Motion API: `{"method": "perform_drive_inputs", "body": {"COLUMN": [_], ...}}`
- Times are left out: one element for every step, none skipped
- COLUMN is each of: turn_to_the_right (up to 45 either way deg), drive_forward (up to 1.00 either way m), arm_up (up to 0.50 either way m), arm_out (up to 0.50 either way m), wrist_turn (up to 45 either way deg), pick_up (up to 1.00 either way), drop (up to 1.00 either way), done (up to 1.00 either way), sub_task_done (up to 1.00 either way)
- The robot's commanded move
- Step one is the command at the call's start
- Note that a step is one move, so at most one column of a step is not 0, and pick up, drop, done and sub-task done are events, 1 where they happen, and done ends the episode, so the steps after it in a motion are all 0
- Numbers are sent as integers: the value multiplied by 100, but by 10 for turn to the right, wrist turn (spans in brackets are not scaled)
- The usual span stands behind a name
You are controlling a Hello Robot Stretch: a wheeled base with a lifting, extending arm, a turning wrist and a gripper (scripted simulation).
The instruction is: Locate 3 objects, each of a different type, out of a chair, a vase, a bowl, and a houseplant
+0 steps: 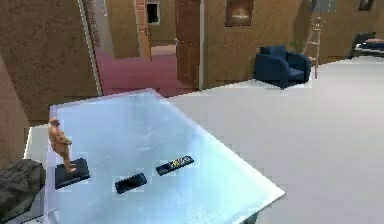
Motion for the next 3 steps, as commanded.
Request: {"method": "perform_drive_inputs", "body": {"turn_to_the_right": [450,60,0], "drive_forward": [0,0,100], "arm_up": [0,0,0], "arm_out": [0,0,0], "wrist_turn": [0,0,0], "pick_up": [0,0,0], "drop": [0,0,0], "done": [0,0,0], "sub_task_done": [0,0,0]}}
